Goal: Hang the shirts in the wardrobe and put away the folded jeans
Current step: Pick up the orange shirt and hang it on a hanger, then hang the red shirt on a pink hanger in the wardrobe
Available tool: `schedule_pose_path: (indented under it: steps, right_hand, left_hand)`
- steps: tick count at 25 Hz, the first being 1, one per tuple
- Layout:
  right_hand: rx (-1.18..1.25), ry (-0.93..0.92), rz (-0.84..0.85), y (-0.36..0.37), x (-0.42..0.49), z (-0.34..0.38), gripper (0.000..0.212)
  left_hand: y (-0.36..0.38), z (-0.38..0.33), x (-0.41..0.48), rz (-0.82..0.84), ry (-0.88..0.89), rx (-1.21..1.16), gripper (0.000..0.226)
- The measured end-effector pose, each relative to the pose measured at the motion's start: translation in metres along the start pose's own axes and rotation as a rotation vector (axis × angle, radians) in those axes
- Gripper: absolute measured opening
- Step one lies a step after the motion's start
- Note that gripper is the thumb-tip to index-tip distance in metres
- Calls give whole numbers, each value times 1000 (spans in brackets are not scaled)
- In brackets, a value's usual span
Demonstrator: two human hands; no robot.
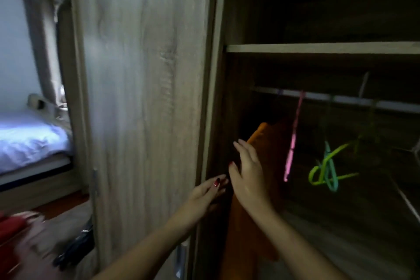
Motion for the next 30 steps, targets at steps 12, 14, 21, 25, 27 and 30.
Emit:
schedule_pose_path:
  steps: [12,14,21,25,27,30]
  right_hand:
    - [337,-363,80,283,-18,210,39]
    - [380,-399,317,379,-24,244,39]
    - [251,-325,729,614,-36,271,29]
    - [222,-91,839,677,-38,253,32]
    - [200,-29,847,694,-45,243,32]
    - [261,39,777,693,-41,239,19]
  left_hand:
    - [-382,60,-187,-663,48,67,25]
    - [-469,82,-226,-848,-4,199,24]
    - [-674,166,-311,-1273,-494,628,29]
    - [-715,232,-316,-1254,-848,396,57]
    - [-722,251,-317,-1277,-814,98,58]
    - [-740,268,-319,-1315,-722,-163,52]
Point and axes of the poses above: each hand's wrist, its own x-axis towards the middle knuckle, its own y-axis out of the palm, z = x × y, the point moved 9 cm from there along x, towards the middle knuckle, and after that the axes turned 10 degrees about -y, right-handed, at the moved point
